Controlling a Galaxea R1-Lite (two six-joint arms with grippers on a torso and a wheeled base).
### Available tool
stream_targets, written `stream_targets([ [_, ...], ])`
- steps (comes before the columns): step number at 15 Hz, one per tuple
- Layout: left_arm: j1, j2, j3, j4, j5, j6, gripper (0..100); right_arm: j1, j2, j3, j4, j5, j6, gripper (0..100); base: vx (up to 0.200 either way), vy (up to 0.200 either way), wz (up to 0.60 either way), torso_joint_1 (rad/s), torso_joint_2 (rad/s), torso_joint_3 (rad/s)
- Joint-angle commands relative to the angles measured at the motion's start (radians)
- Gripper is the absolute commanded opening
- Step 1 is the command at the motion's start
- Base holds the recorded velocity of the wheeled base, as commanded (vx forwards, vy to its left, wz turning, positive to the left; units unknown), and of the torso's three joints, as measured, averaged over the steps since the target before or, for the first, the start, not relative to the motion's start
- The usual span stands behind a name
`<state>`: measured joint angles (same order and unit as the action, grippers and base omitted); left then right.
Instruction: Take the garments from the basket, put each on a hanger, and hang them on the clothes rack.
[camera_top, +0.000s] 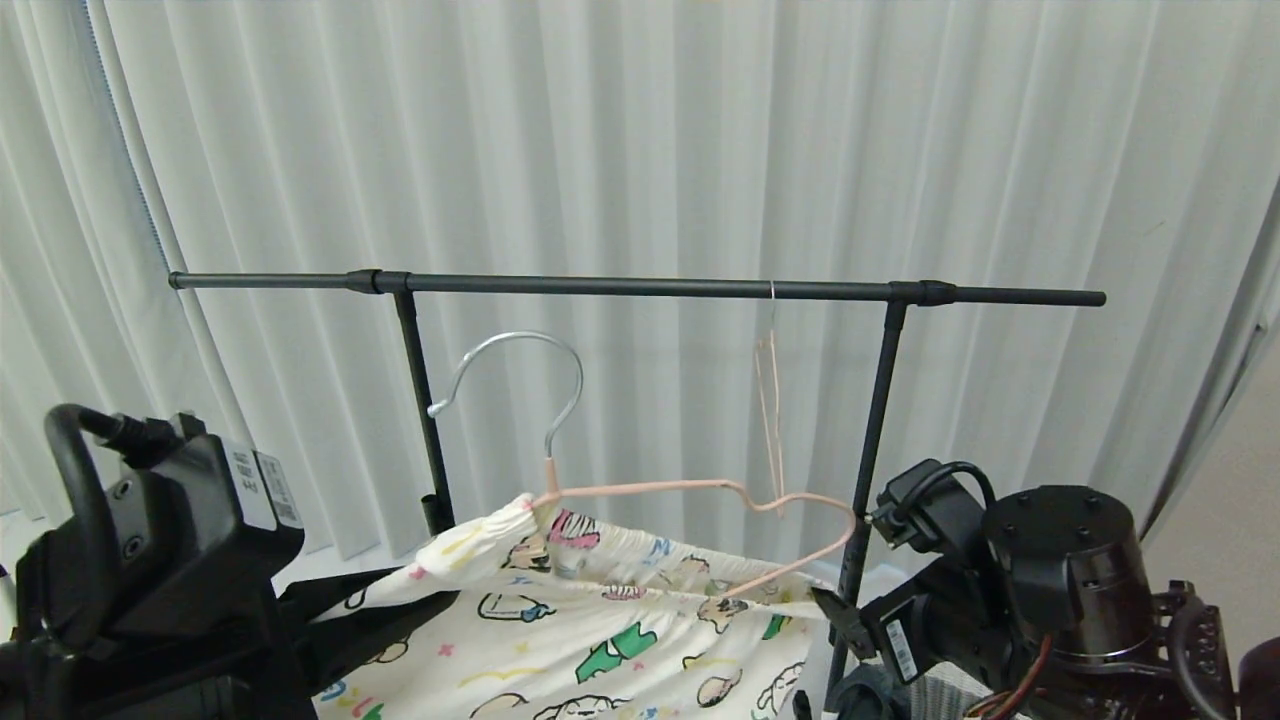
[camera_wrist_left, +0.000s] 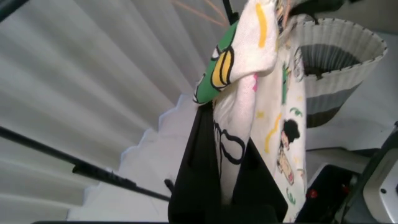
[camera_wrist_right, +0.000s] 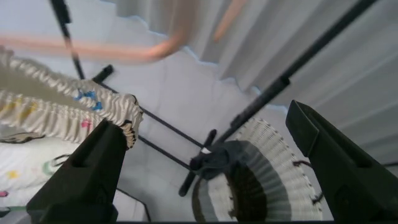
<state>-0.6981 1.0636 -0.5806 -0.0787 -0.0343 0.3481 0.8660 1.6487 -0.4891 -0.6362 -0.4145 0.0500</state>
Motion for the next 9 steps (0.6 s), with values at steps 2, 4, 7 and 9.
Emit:
stream_targets([
  [2, 0.0, -0.025, 0.047, 0.0, 0.014, 0.002, 0, -0.047, -0.027, 0.009, 0.001, -0.001, -0.015, 100, 0.0, 0.0, 0.0, 0.0, 0.0, 0.0],
  [4, 0.0, -0.034, 0.077, 0.0, 0.031, 0.032, 0, -0.058, -0.037, 0.009, 0.0, -0.001, -0.033, 100, 0.0, 0.0, 0.0, 0.0, 0.0, 0.0],
  [7, 0.0, -0.028, 0.117, 0.0, 0.111, 0.08, 0, -0.058, -0.044, 0.011, 0.0, 0.0, -0.033, 100, 0.0, 0.0, 0.0, 0.0, 0.0, 0.0],
  [9, 0.002, -0.019, 0.131, 0.002, 0.129, 0.081, 0, -0.056, -0.052, 0.009, 0.0, 0.003, -0.045, 100, 0.0, 0.0, 0.0, 0.0, 0.0, 0.0],
])
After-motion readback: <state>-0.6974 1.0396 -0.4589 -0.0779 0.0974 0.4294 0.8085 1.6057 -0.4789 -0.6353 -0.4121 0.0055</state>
